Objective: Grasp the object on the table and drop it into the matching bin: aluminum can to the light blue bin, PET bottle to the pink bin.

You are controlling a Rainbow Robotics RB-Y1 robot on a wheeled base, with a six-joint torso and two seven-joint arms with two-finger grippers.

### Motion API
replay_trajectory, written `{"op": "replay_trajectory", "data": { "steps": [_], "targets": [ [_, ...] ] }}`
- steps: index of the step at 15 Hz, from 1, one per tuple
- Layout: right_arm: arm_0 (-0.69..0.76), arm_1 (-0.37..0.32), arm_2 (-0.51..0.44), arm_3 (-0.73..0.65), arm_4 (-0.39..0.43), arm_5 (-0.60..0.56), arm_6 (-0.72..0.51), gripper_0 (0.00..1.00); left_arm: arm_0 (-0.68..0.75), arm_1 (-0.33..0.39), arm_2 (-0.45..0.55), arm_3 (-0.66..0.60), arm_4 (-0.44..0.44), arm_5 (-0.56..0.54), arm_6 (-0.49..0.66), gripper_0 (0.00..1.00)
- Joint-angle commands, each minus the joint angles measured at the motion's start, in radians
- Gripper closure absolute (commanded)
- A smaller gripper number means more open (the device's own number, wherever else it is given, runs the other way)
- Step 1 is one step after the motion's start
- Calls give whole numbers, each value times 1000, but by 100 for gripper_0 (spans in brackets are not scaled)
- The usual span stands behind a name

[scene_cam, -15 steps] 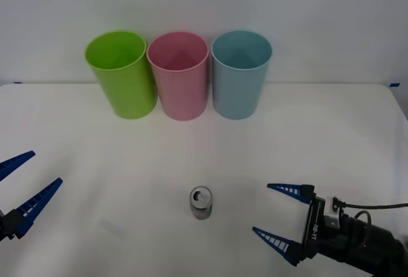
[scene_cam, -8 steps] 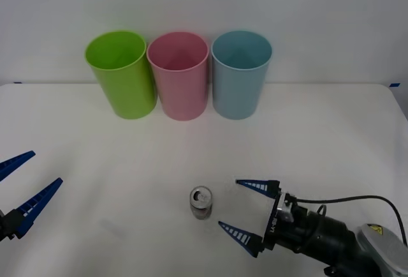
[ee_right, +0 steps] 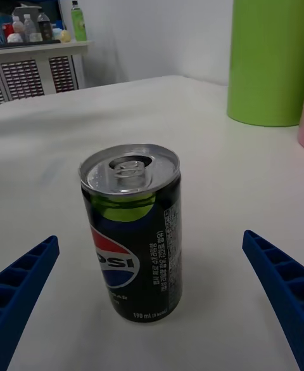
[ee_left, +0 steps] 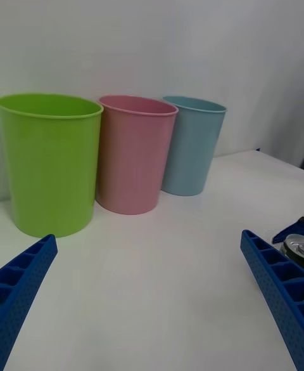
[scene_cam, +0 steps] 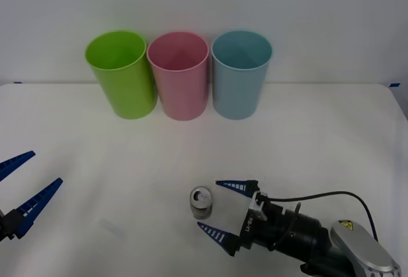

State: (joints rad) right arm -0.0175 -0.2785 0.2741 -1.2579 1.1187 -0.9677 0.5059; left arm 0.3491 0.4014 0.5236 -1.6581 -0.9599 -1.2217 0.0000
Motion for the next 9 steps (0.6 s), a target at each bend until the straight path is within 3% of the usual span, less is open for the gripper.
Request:
{"op": "replay_trajectory", "data": {
  "steps": [1,9],
  "targets": [
    [-10,12,33,0,1,49,3,0,0,0,0,0,0,0,0,0],
    [-29,44,99,0,4,156,13,0,0,0,0,0,0,0,0,0]
  ]
}}
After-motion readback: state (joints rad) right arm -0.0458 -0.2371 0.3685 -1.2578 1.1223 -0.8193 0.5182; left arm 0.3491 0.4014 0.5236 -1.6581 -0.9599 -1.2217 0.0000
